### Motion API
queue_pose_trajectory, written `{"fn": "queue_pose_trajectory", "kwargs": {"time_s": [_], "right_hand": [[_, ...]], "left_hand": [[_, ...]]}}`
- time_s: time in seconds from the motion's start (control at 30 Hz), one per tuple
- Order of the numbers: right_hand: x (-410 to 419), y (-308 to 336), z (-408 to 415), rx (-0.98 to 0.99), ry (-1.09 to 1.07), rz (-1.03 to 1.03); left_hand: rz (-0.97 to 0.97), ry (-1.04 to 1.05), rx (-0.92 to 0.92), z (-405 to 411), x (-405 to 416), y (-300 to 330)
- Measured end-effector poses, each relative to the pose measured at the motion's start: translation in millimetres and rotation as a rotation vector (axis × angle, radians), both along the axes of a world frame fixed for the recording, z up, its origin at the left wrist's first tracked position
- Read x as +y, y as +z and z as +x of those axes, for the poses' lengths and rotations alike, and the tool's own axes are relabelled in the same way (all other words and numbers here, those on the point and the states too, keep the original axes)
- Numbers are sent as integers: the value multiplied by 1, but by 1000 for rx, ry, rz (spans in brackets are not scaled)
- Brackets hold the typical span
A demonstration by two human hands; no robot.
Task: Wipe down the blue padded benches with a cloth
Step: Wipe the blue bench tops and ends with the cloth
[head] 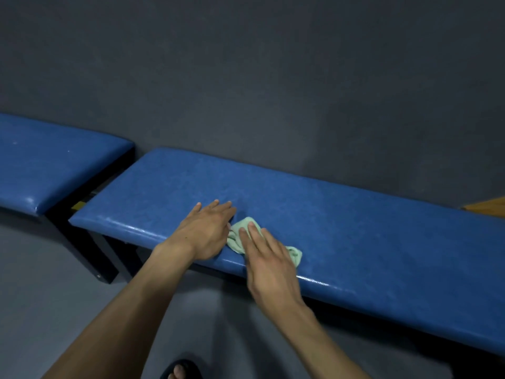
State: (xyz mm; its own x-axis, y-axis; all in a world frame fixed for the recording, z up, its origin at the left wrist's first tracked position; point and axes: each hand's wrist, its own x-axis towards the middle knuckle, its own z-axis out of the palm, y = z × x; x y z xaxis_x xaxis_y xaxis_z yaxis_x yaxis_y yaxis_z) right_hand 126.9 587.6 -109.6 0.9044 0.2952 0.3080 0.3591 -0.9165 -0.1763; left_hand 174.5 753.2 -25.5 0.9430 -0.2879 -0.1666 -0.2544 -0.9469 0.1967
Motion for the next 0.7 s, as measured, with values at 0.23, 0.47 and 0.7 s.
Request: {"fn": "queue_pose_trajectory", "kwargs": {"time_s": [0.23, 0.47, 0.7], "right_hand": [[-121, 2, -32, -12, -252, 25], [-53, -16, -51, -51, -428, 76], [22, -18, -43, -68, -111, 66]], "left_hand": [[-22, -3, -11, -6, 4, 0], [-41, 13, -18, -12, 18, -2], [-51, 36, -24, -17, 23, 2]]}}
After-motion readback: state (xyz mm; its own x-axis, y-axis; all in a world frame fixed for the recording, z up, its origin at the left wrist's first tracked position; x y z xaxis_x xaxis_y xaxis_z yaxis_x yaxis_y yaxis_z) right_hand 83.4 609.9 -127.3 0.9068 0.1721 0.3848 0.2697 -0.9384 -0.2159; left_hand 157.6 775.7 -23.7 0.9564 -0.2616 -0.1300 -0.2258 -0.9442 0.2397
